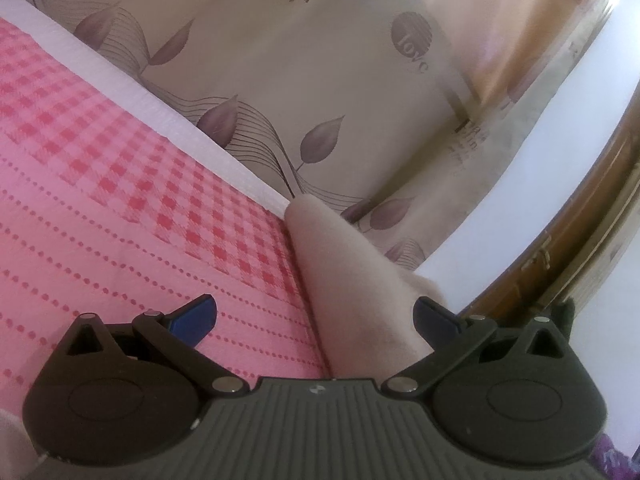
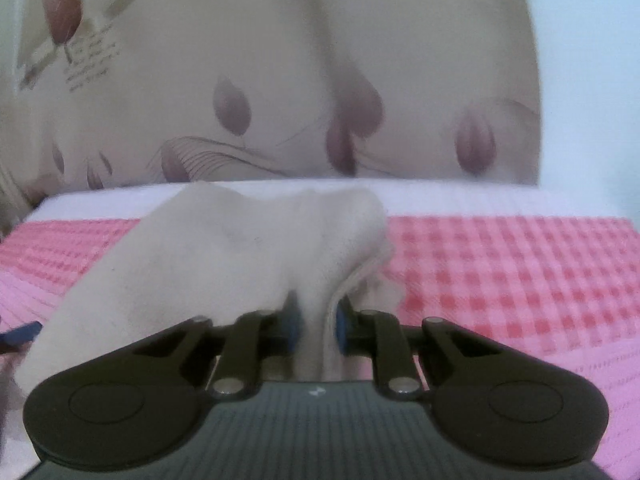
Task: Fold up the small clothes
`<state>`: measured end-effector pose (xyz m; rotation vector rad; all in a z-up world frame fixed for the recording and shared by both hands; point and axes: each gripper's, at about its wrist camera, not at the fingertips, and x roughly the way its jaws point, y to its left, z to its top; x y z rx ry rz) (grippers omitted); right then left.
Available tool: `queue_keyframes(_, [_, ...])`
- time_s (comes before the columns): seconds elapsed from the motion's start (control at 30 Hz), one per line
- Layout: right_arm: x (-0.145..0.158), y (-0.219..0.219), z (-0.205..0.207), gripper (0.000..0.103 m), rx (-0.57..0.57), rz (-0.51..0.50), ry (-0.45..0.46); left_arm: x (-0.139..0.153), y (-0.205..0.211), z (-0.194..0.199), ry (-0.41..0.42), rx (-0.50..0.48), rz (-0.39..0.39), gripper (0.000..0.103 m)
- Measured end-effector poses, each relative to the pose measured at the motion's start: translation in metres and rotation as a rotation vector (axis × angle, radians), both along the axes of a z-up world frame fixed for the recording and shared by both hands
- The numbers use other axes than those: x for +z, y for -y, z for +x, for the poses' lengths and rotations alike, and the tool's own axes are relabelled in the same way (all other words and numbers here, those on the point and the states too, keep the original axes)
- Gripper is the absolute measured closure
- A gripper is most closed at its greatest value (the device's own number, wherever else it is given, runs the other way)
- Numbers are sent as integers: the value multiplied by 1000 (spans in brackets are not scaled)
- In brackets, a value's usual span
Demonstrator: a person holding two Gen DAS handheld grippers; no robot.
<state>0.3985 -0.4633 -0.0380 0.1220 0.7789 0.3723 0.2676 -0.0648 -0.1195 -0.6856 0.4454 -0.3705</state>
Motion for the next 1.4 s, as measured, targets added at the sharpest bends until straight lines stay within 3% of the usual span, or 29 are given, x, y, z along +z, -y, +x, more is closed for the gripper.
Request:
queue_keyframes(0.2, [-5, 1, -2, 85, 5, -25, -1, 1, 2, 0, 8, -9, 12, 0])
queue_keyframes(0.33, [-13, 12, 3, 81, -45, 67, -30, 5, 10, -4, 44, -60, 51, 0])
queue_keyframes(0.47, [0, 19, -22, 76, -133, 117, 14, 15, 34, -14, 58, -141, 213, 0])
queue_keyframes(0.6, [18, 14, -62, 76, -108, 154, 92, 22, 66, -28, 52, -164, 436, 0])
queue_keyframes(0.7, [11, -3, -74, 76, -79, 75, 76, 22, 88, -26, 36, -181, 562, 0])
queue_keyframes(0.77, [0, -9, -78, 76, -79, 22, 70, 19, 103, -14, -22, -163, 628, 1])
queue_keyframes(0.87, [-9, -1, -81, 71, -110, 66, 57, 15, 113, 6, -74, -117, 634, 1])
queue_keyframes(0.97, [-16, 3, -83, 55, -145, 80, 59, 12, 123, 25, -115, -54, 674, 1])
queue_keyframes(1.1, [-15, -2, -84, 52, -149, 50, 69, 11, 108, 18, -142, 89, 751, 0])
queue_keyframes(1.2, [-14, -7, -85, 48, -127, 31, 77, 9, 87, 10, -178, 83, 710, 0])
queue_keyframes(1.3, [-17, -4, -83, 38, -144, 38, 59, 12, 87, -5, -155, 78, 756, 0])
queue_keyframes(1.4, [-19, 0, -80, 36, -146, 60, 35, 15, 80, -14, -118, 53, 718, 2])
